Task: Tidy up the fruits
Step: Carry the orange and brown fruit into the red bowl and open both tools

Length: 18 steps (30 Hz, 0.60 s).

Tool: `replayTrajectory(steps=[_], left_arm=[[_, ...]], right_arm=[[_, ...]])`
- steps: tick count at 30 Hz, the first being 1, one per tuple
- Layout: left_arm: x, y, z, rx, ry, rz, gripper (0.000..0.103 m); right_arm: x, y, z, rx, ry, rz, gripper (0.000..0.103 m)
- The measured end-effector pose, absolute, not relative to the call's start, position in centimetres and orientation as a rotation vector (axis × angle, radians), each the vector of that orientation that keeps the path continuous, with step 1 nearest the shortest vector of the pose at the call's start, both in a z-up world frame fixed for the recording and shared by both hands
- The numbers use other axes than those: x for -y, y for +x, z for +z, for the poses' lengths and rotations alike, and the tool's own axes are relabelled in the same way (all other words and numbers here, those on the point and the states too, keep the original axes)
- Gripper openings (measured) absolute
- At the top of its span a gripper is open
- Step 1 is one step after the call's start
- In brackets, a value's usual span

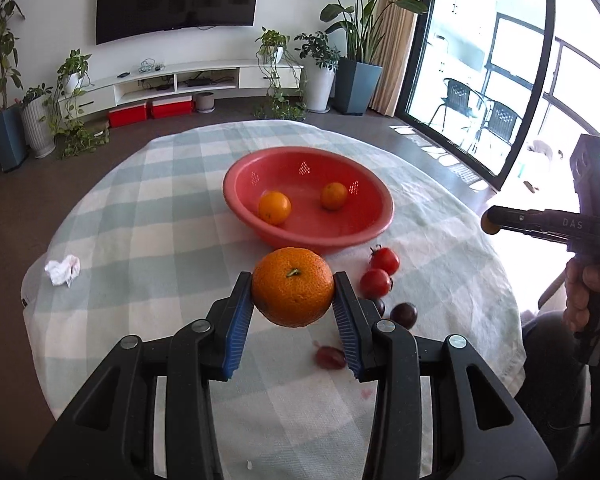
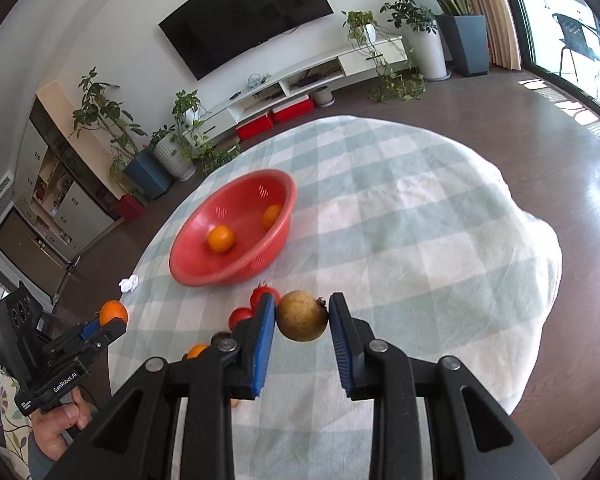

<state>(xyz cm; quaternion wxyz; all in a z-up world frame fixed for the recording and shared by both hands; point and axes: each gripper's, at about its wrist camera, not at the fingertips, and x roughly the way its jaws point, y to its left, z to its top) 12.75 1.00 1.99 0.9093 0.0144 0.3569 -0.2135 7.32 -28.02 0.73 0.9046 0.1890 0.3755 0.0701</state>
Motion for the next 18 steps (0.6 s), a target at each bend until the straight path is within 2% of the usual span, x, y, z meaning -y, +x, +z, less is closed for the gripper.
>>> replayTrajectory(steps=[9,18], left_arm=[[1.9,21.4,4.5,-0.757,0.089,-0.443,0.037],[5.3,26.3,-0.3,-0.877,0.152,-0.463,0.037]], right_arm=[[23.5,14.3,5.1,-0.678,0.286,0.259,0.030],[18.5,21.4,0.3,-0.861,0.176,0.292,0.030]])
